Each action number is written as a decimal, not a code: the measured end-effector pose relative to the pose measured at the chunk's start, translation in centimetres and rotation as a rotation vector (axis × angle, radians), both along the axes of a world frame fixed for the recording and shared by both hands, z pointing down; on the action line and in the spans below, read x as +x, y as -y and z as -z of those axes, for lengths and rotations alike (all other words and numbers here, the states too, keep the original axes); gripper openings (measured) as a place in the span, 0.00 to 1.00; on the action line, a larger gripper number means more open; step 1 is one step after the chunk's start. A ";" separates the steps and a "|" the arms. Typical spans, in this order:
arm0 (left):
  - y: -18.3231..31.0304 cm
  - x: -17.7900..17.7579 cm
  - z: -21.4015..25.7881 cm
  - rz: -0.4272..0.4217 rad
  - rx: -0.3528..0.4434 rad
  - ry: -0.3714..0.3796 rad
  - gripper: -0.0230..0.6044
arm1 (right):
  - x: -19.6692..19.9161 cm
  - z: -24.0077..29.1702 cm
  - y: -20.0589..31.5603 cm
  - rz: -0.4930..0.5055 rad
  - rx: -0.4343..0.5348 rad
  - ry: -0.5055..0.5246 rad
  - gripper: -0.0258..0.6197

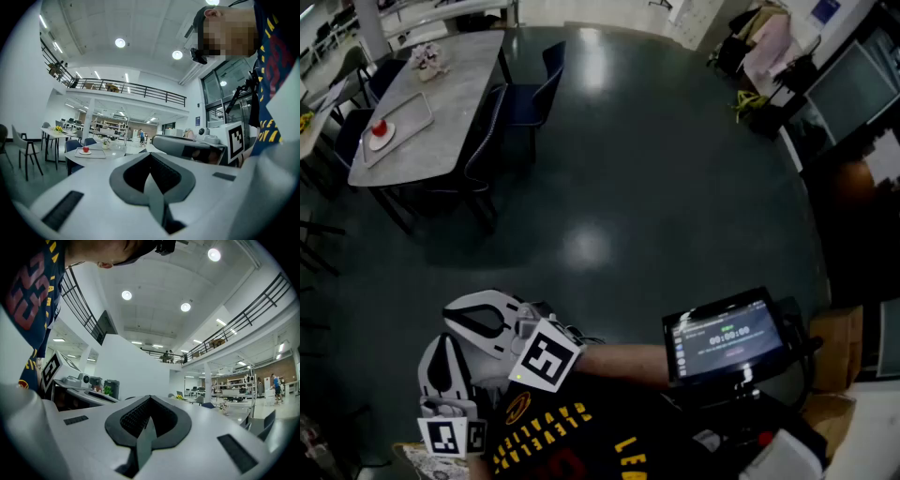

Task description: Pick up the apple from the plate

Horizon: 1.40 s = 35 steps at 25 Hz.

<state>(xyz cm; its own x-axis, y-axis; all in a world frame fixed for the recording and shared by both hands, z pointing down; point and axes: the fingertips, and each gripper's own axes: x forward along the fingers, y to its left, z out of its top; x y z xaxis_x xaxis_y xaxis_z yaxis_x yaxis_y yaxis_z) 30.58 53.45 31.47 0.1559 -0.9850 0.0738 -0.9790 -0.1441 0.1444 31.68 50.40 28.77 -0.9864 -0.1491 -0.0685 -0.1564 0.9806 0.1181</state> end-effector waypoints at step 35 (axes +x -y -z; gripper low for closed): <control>12.6 -24.7 -2.8 0.085 0.041 -0.210 0.04 | -19.9 -7.2 14.4 -0.084 -0.240 -0.151 0.05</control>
<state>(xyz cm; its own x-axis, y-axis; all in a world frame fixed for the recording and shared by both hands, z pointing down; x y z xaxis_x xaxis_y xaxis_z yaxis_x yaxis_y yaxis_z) 5.86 40.87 34.27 0.0802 -0.9967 0.0083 -0.9368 -0.0725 0.3422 11.73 35.98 35.99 -0.9664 -0.2244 0.1253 -0.2360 0.9678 -0.0871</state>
